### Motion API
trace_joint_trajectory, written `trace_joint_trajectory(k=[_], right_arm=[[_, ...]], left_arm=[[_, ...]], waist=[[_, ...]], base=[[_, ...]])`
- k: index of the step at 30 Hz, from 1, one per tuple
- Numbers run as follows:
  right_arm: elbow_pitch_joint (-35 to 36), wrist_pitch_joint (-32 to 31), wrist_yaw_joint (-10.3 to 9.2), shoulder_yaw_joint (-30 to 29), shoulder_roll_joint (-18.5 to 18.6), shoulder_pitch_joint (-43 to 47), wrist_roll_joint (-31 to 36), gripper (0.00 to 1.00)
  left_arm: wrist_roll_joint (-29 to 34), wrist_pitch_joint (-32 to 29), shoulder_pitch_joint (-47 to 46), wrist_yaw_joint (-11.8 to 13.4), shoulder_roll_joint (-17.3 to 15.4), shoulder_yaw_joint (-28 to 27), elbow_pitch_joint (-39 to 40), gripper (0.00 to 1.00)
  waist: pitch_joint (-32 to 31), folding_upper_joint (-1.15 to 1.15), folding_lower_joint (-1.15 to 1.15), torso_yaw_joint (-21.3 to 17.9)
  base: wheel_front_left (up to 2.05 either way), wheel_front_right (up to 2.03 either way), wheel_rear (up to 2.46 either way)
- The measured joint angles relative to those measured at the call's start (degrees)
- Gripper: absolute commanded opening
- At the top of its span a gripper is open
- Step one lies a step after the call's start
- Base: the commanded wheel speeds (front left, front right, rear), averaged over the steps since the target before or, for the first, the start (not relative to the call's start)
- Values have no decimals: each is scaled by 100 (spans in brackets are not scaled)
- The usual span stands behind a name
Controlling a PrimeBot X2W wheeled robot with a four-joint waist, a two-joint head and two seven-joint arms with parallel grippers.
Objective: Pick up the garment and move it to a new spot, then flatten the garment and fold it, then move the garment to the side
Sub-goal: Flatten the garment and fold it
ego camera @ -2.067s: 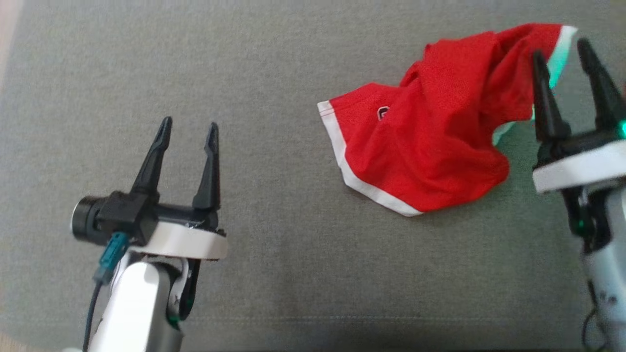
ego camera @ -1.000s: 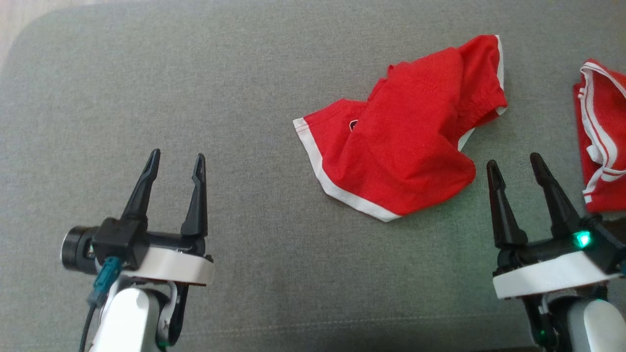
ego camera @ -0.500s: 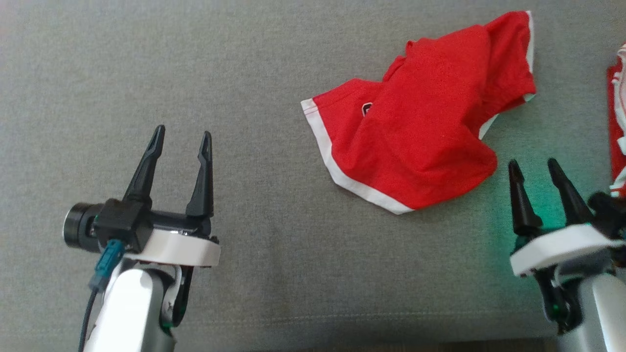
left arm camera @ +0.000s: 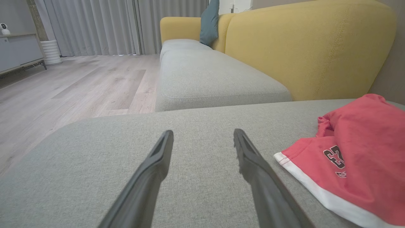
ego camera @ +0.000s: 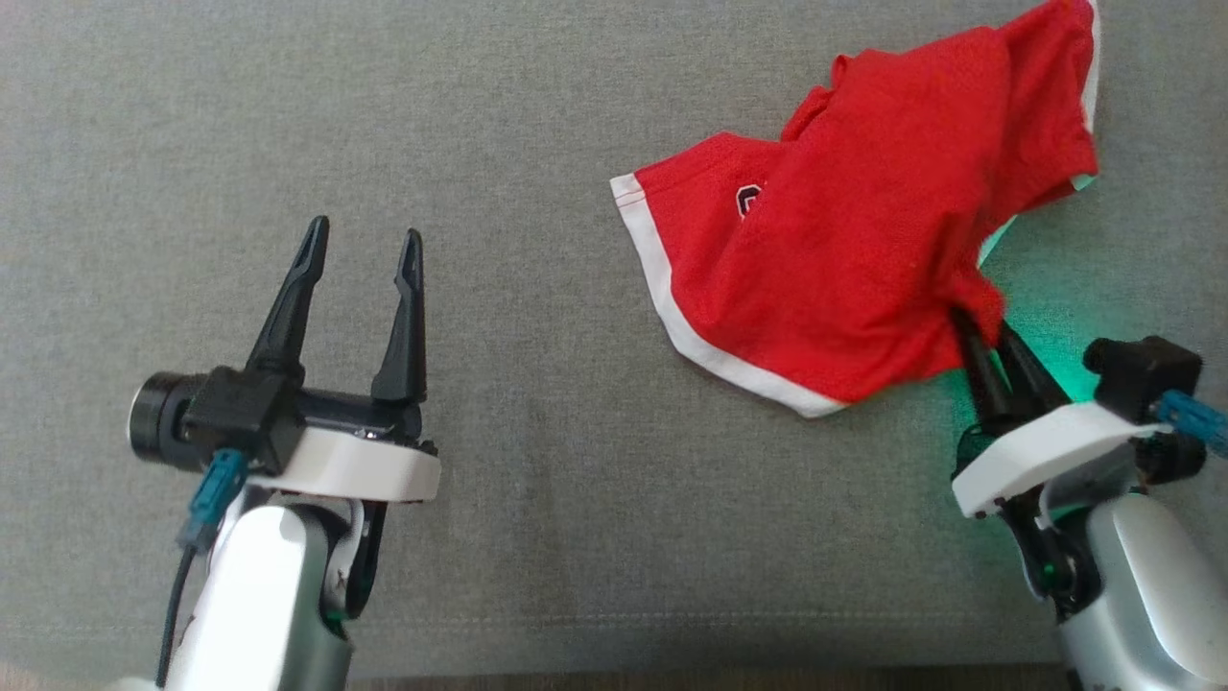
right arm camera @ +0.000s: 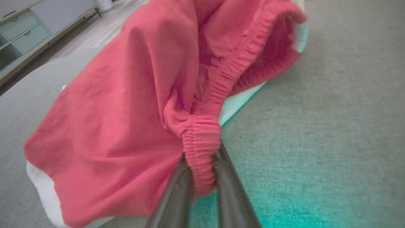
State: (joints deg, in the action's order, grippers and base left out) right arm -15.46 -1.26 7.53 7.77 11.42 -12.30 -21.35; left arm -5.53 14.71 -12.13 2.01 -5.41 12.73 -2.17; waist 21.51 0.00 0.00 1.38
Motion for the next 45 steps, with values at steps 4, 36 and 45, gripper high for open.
trace_joint_trajectory(k=[4,36,45], right_arm=[[401,185,0,-70,15,56,25,0],[1222,-966,0,-427,221,-235,265,0],[583,-236,0,-196,223,-243,67,100]], left_arm=[[1,0,1,0,2,-10,-2,100],[32,0,-1,-49,100,32,-35,100],[32,-1,0,-49,136,19,-86,100]], waist=[[-42,0,0,-19],[-55,0,0,142],[-88,0,0,141]], base=[[0,0,0],[0,0,0],[0,0,0]])
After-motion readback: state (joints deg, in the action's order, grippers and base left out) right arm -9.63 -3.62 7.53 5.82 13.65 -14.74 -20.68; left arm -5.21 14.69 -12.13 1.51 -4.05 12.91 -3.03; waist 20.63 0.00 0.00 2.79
